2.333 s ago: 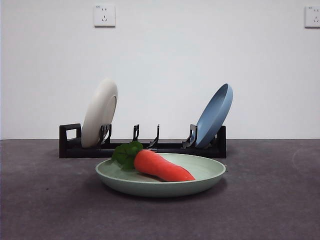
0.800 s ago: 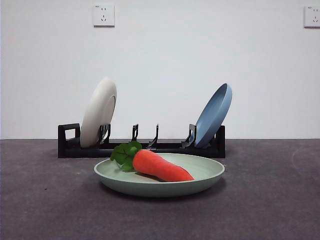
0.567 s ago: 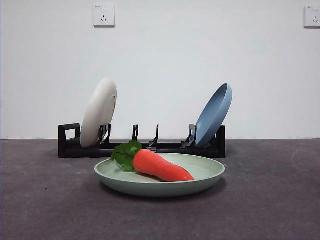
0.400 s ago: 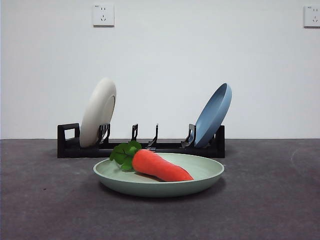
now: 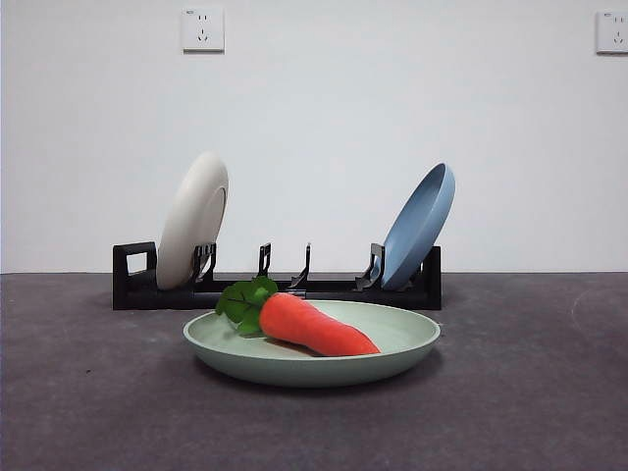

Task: Take the green plate from the plate rack,put the plate on the table,take the carrot from the table,put the carrot in the plate

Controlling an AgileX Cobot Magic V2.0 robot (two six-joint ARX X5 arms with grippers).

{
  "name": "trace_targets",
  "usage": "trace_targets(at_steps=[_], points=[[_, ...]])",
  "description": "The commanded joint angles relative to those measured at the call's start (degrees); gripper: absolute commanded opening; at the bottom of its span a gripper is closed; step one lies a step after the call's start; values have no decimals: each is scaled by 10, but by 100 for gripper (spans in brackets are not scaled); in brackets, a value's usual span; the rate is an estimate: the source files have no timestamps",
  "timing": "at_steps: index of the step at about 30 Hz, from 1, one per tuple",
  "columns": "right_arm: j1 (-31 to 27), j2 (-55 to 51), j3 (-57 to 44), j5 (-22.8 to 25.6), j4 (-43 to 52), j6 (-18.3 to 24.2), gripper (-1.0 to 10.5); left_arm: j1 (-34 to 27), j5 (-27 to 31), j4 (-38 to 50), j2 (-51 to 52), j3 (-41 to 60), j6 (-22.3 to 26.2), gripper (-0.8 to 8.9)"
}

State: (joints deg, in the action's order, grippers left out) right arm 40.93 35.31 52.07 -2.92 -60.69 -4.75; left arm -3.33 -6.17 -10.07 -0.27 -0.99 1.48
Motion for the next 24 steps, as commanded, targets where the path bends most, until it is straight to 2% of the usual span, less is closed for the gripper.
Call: trace_targets(at_steps=[1,4,5,9,16,20,24], points=[[1,-1,-3,1,1,-4,1,-2,1,2,2,8,-2,-4],[0,-2,-3,3,2,2,1,-2,1,2,2,8,-2,-4],[-8,-8,-3,9,4,20,1,-2,0,2,2,8,-2,-4],[-72,-45,-11,12,37,24,1,-2,1,2,2,8,-2,-4],[-261,-164,-150,-75,247,14,1,-2,1,1,2,8,-2,-4],[-334,-229,-254,-92,367,12,1,-2,0,2,2,8,-2,-4],[-375,-278,-342,-87,432,10,1,-2,0,2,2,8,-2,-4]])
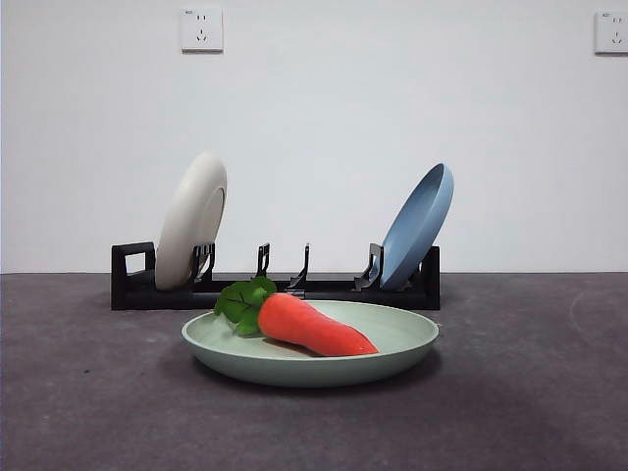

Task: Take the green plate from the plate rack,put the plate on the table,take the carrot from the table,put the carrot in the plate

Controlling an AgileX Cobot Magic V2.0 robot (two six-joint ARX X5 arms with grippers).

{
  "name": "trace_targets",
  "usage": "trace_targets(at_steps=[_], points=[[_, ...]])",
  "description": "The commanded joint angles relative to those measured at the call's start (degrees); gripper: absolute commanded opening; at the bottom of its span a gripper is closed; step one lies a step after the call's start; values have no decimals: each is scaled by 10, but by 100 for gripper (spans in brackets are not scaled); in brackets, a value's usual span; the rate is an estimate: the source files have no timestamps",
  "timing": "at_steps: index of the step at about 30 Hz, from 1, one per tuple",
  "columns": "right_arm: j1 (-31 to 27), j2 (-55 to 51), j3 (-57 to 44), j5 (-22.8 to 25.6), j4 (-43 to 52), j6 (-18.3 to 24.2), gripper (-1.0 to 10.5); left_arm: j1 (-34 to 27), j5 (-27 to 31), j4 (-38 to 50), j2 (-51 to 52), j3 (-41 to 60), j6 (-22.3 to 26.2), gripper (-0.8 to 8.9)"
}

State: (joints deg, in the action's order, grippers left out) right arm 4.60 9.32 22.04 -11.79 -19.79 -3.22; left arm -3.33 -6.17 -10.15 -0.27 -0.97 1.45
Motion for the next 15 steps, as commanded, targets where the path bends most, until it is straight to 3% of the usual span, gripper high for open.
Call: trace_targets(at_steps=[1,6,15], points=[[-17,-26,-59,2,36,-6,1,-2,0,2,2,8,-2,-4],[-23,-61,-154,2,107,-27,1,-2,0,2,2,8,-2,-4],[-22,-93,-217,1,101,-55,1,-2,0,2,2,8,-2,-4]])
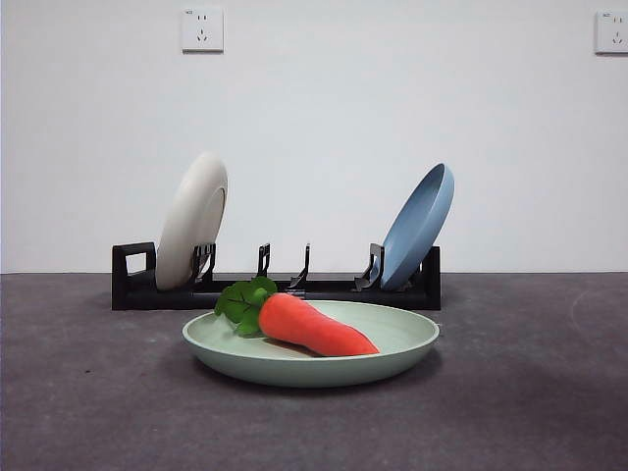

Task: Take the green plate from the plate rack,put the plate on the table,take the carrot from the table,put the carrot in the plate

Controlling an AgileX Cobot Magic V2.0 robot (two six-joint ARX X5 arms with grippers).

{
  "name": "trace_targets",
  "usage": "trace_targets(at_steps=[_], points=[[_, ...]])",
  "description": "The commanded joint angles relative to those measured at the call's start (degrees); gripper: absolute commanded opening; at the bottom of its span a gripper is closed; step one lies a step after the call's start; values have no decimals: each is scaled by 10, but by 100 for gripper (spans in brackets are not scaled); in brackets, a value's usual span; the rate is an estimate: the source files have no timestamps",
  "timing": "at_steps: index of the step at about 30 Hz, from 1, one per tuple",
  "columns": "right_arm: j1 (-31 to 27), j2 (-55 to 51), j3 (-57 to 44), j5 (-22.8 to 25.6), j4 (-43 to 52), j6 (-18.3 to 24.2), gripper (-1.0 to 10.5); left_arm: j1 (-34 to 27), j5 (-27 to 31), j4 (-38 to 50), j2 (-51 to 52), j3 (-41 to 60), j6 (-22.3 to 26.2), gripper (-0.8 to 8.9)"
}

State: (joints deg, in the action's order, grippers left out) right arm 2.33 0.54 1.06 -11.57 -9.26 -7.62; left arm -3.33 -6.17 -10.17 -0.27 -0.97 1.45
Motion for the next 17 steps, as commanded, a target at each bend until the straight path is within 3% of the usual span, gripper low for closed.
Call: trace_targets(at_steps=[1,5,17], points=[[1,-5,-8,-1,-4,-11,1,-2,0,3,2,8,-2,-3],[1,-5,-8,-1,-1,-41,1,-2,0,3,2,8,-2,-4],[1,-5,-8,0,-1,-43,1,-2,0,3,2,8,-2,-3]])
